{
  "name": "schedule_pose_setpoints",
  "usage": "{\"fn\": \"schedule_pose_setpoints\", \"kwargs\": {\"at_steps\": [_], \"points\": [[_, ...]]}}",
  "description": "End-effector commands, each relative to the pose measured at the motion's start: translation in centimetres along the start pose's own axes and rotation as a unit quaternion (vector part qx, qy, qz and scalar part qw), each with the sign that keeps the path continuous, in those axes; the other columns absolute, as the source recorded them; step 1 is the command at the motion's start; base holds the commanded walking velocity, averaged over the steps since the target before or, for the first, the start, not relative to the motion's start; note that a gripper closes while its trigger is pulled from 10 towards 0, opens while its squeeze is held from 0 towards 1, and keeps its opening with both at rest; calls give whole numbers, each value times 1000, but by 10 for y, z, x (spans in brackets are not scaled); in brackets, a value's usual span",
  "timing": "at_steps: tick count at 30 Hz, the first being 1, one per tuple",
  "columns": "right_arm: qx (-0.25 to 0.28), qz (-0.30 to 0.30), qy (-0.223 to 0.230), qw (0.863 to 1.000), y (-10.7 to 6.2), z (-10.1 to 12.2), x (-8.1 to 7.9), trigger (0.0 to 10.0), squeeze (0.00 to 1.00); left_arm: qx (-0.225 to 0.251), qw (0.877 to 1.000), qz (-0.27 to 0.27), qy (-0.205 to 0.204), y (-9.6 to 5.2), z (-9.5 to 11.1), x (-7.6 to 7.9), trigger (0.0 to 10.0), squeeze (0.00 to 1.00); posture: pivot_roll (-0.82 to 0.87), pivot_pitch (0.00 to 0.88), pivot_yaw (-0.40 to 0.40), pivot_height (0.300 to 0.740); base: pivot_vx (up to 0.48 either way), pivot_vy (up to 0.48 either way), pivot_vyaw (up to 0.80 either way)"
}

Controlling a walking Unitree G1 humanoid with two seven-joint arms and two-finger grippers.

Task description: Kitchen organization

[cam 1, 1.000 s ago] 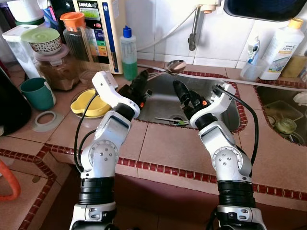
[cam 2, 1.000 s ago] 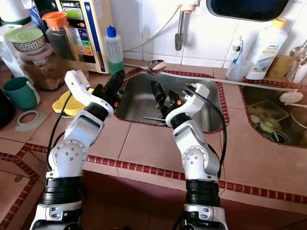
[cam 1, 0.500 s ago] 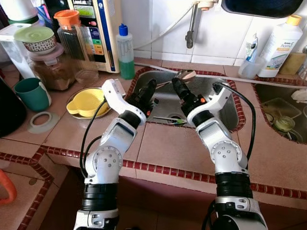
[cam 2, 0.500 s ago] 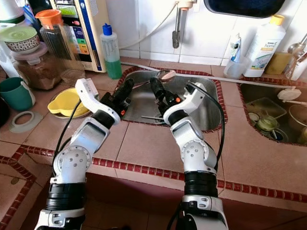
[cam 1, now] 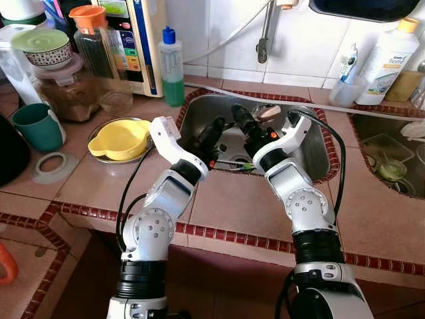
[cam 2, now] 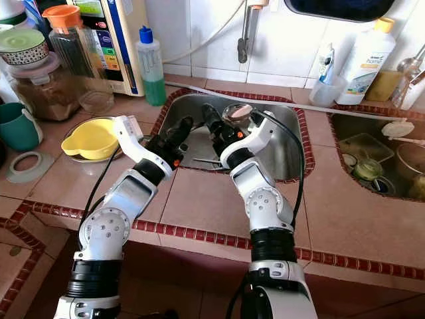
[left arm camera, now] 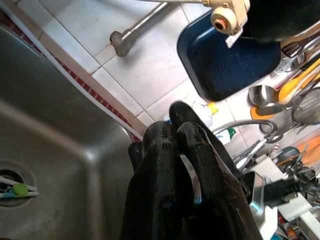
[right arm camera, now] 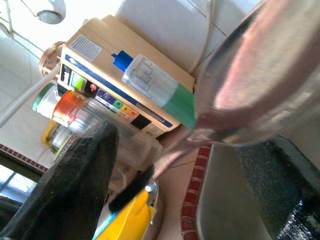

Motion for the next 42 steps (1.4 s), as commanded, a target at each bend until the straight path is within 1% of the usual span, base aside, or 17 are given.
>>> {"fn": "schedule_pose_setpoints", "kwargs": {"at_steps": [1,6,8,9,10,11,16,17,18,19,20,22,28,30,31,37,42], "points": [[9,26,18,999,10,2,-17,0,0,-4,999,-33,-26,6,-11,18,5098,0,17,65,-19,740,0,0,0],[14,27,28,999,14,3,-18,0,0,-6,999,-37,-26,7,-12,20,5255,0,18,59,-19,740,0,0,0],[15,27,29,999,16,3,-18,0,0,-6,999,-37,-25,6,-11,19,5490,0,20,57,-19,740,0,0,0],[17,27,30,999,16,3,-19,0,0,-6,999,-36,-24,6,-11,19,5922,0,21,54,-17,740,0,0,0],[18,27,30,999,16,4,-19,0,0,-6,999,-36,-24,6,-11,18,5922,0,21,54,-17,740,0,0,0],[20,26,31,999,17,4,-19,0,0,-6,999,-35,-22,5,-11,18,6235,0,22,53,-16,740,0,0,0],[27,15,25,999,17,6,-14,0,0,-8,999,-31,-18,4,-10,16,6549,0,24,51,-13,740,0,0,0],[29,12,23,999,17,7,-13,0,0,-9,999,-31,-17,4,-10,15,6784,0,24,51,-13,740,0,0,0],[32,10,21,999,17,9,-11,0,0,-10,999,-30,-15,3,-10,15,7686,0,23,52,-11,740,0,0,0],[33,10,19,999,17,10,-10,0,0,-10,999,-30,-15,3,-10,15,7686,0,23,52,-11,740,0,0,0],[34,9,18,999,17,10,-10,0,0,-11,999,-30,-14,3,-10,15,8275,0,23,52,-10,740,0,0,0],[35,6,13,999,16,11,-7,0,0,-16,999,-32,-10,3,-11,15,10000,0,23,53,-9,740,0,0,0],[45,-2,1,999,14,17,0,0,0,-28,999,-23,11,3,-16,13,10000,0,21,55,-4,740,0,0,0],[47,-4,0,999,14,18,1,0,0,-28,999,-25,8,3,-16,13,10000,0,22,55,-4,740,0,0,0],[48,-5,0,999,14,18,1,0,0,-27,999,-24,8,3,-16,13,10000,1000,22,55,-3,740,0,0,0],[52,-5,-5,999,14,19,0,0,0,-28,999,-24,10,3,-15,12,10000,1000,26,57,-3,740,0,0,0],[60,-12,-36,997,16,27,4,0,0,-27,999,-13,19,1,-13,10,10000,1000,31,57,0,740,0,0,0]]}}
Point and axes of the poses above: a point about 5 cm out from each wrist's last joint towards the gripper, its own y axis pointing out of the wrist towards the gripper, its own z axis along the axis of the wrist's last joint, x = y × z, the point moved 2 cm from there along y, pointing out of the wrist towards the gripper, and after that the axes turned 9 degrees about -y, right-handed, at the moved point
